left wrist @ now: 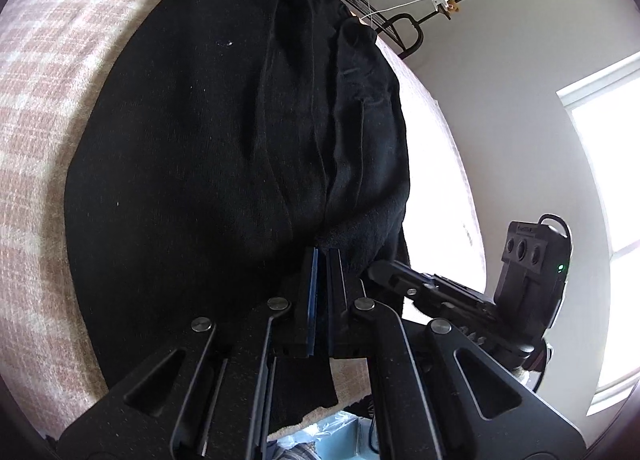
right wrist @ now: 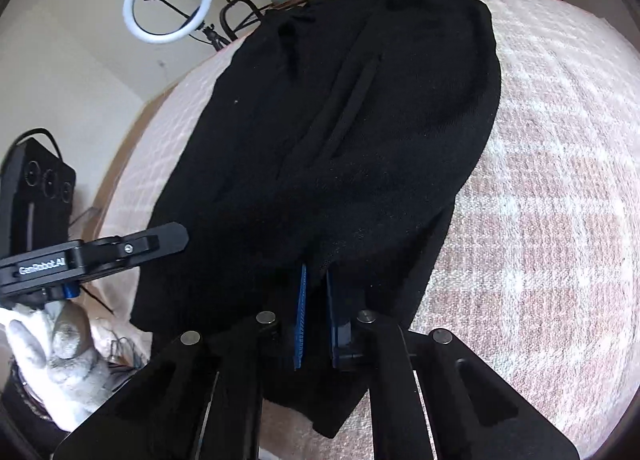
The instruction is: Fold large clothes
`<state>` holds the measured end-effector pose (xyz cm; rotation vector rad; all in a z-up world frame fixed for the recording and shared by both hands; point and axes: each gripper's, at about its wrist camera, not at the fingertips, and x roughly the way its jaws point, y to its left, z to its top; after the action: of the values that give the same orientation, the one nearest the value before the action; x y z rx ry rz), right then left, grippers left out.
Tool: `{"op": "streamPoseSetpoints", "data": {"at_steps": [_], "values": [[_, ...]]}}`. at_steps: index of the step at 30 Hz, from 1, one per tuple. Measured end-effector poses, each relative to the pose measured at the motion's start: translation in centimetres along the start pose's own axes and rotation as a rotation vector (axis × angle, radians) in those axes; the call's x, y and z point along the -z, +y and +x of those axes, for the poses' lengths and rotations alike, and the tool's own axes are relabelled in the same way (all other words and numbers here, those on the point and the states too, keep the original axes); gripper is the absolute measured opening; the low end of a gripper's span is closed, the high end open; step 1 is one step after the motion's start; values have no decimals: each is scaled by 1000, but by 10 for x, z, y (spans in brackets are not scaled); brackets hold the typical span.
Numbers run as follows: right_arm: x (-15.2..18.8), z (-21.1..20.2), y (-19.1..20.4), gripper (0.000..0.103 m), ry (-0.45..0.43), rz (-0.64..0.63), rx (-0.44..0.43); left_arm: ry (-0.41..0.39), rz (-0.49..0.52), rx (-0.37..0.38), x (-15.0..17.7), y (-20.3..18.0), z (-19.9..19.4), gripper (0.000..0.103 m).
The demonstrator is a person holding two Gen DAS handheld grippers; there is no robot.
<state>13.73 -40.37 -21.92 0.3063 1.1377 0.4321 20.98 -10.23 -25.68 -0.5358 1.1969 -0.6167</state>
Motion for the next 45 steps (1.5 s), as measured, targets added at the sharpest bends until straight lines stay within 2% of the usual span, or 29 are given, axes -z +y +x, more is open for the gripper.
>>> {"op": "streamPoseSetpoints", "data": {"at_steps": [5, 7, 8, 10, 13, 14, 18, 19, 20, 21, 22, 23, 24, 25, 26, 30, 32, 36, 38, 40, 43, 44, 45], "values": [[-1, -48, -11, 4, -16, 49, -105, -4, 23, 19, 10, -12, -11, 0], [0, -62, -17, 4, -31, 50, -121, -1, 62, -9, 16, -20, -8, 0], [1, -63, -22, 3, -25, 59, -131, 3, 96, -49, 20, -23, -3, 0], [6, -52, -34, 4, 14, 98, -113, 25, 113, -82, 25, -24, 8, 0], [14, -27, -40, 4, 103, 115, -95, 52, 93, -70, 28, -21, 17, 0], [16, -21, -39, 4, 127, 99, -64, 49, 99, -66, 28, -22, 17, 0], [14, -28, -38, 8, 115, 89, -60, 50, 104, -18, 23, -32, 11, 0], [12, -33, -39, 8, 105, 89, -54, 56, 102, -10, 22, -32, 12, 3], [11, -36, -39, 8, 91, 81, -40, 62, 100, -13, 23, -33, 13, 14], [10, -38, -37, 8, 81, 74, -24, 71, 93, -22, 23, -33, 17, 34], [10, -40, -36, 8, 71, 63, -7, 75, 86, -23, 22, -32, 20, 39], [12, -40, -35, 8, 67, 57, -8, 83, 75, -16, 23, -32, 26, 39], [11, -39, -36, 8, 68, 58, -13, 96, 66, -4, 23, -31, 31, 38], [11, -38, -36, 8, 71, 62, -17, 105, 56, 11, 23, -31, 35, 29], [11, -36, -35, 8, 75, 59, -12, 107, 59, 10, 24, -32, 39, 0], [13, -30, -28, 8, 92, 13, 23, 41, 111, -43, 26, -44, 23, 0], [14, -24, -25, 8, 107, -25, 60, 7, 184, -119, 31, -50, 18, 0], [14, -18, -17, 8, 108, -96, 111, 4, 217, -218, 34, -41, 28, 0], [14, -24, -15, 8, 98, -100, 102, -20, 250, -245, 38, -44, 20, 1], [11, -38, -16, 8, 62, -100, 49, -55, 284, -245, 41, -49, 7, 1], [7, -64, -16, 8, -26, -134, 27, -113, 358, -218, 53, -69, -10, 1], [5, -74, -18, 13, -64, -146, 39, -119, 388, -219, 56, -75, -11, 1], [5, -83, -21, 22, -107, -147, 52, -122, 416, -217, 63, -81, -11, 1]]}}
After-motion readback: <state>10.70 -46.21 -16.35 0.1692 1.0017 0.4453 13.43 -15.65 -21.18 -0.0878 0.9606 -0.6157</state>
